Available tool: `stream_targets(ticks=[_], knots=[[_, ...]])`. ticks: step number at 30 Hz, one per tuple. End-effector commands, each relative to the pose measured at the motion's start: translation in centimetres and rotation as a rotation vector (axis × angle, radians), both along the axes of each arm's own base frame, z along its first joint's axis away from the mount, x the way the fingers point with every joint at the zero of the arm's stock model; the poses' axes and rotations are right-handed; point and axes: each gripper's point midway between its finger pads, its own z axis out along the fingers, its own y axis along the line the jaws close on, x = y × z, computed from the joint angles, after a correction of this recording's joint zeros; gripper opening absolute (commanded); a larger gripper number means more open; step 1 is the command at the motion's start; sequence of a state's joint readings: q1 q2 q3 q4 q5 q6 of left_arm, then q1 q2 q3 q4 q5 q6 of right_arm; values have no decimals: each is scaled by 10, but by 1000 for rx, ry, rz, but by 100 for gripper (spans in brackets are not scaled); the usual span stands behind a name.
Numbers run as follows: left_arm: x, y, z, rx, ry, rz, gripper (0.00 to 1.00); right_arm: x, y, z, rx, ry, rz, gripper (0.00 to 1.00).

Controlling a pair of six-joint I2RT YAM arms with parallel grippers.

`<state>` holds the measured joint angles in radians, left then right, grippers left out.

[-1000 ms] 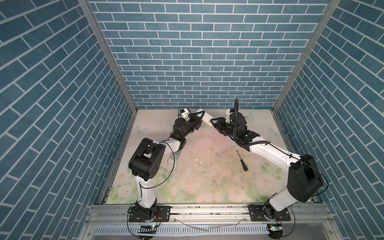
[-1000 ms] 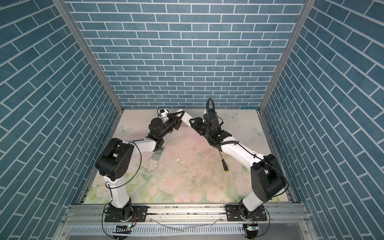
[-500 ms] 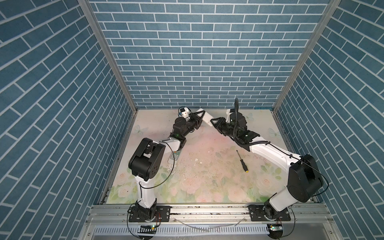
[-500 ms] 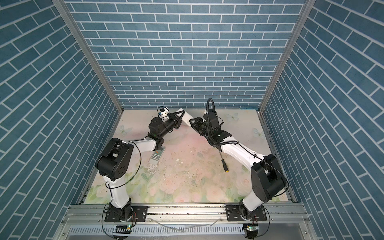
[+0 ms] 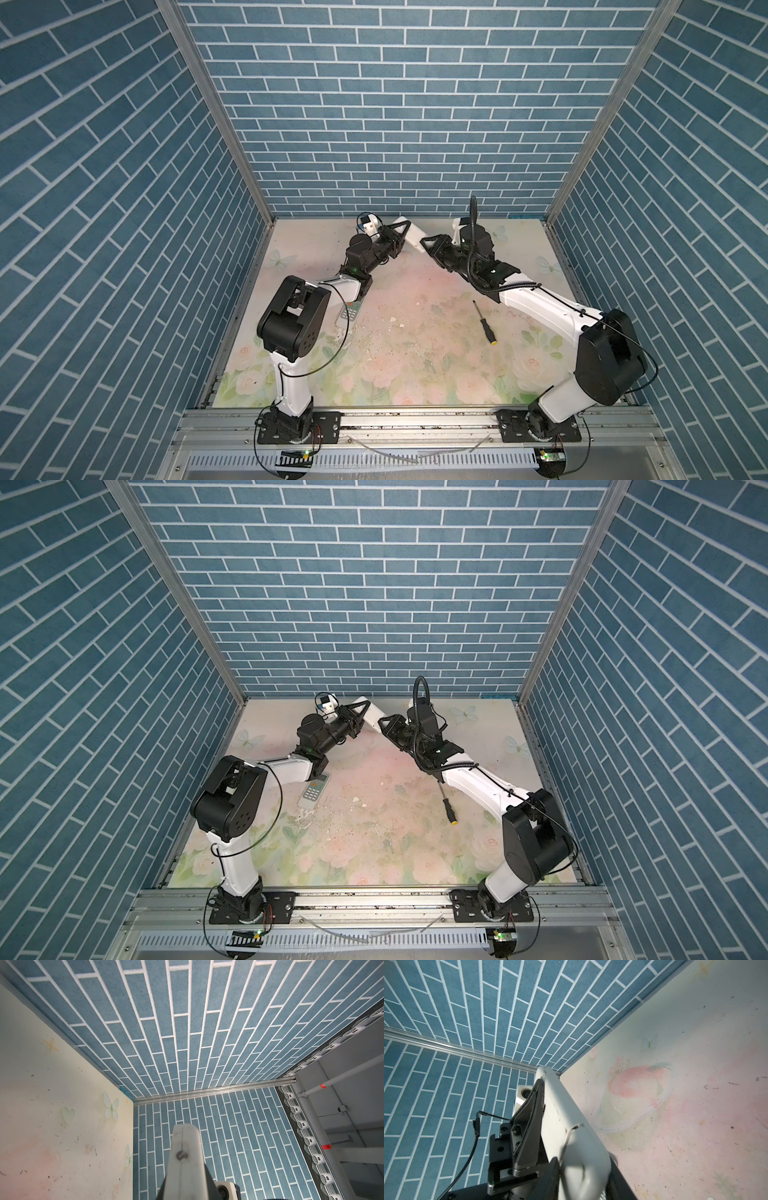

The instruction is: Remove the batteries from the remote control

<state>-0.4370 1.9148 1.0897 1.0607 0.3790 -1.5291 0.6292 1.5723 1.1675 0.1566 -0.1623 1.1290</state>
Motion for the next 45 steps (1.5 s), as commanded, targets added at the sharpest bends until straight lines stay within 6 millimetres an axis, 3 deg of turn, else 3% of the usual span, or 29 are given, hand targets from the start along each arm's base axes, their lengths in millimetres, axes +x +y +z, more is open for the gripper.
stream_targets(ticks=[1,45], knots=[[1,3,12,5,-54,10,0,-8,1,22,53,-29,15,38],[9,10,-1,7,-38,34,0,-13,-5,29,72,-23,0,27]])
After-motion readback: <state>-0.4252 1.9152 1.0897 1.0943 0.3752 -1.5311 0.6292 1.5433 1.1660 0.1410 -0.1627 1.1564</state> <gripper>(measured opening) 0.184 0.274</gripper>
